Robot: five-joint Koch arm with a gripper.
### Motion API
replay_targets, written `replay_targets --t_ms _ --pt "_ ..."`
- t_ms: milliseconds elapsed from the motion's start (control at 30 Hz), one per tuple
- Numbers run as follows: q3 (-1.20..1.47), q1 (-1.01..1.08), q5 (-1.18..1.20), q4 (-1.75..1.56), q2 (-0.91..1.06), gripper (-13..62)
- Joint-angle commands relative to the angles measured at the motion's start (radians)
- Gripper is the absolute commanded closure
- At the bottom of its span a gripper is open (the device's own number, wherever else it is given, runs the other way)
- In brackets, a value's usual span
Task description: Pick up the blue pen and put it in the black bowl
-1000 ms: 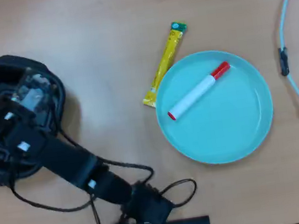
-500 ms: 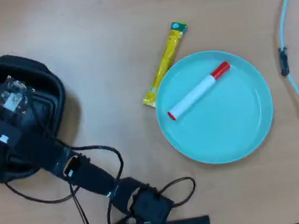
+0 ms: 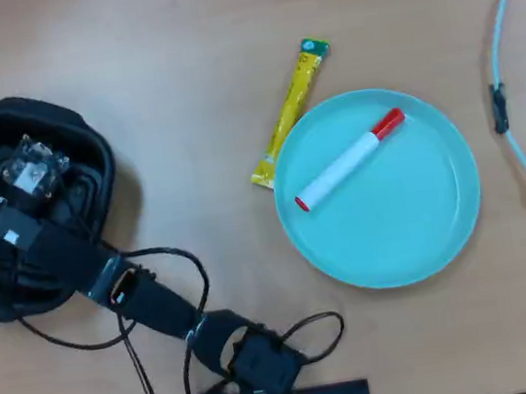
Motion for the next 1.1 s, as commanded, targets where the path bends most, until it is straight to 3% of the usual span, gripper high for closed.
replay_targets --t_ms 0,600,767,1067 --pt "-0.072 0.017 0.020 0.002 0.029 41.6" --pt "-0.072 0.031 0.083 0.107 0.031 18.6" --pt "-0.089 0.040 0.080 0.210 0.058 17.9" --pt "-0.087 0.077 -0.005 0.522 0.314 18.6"
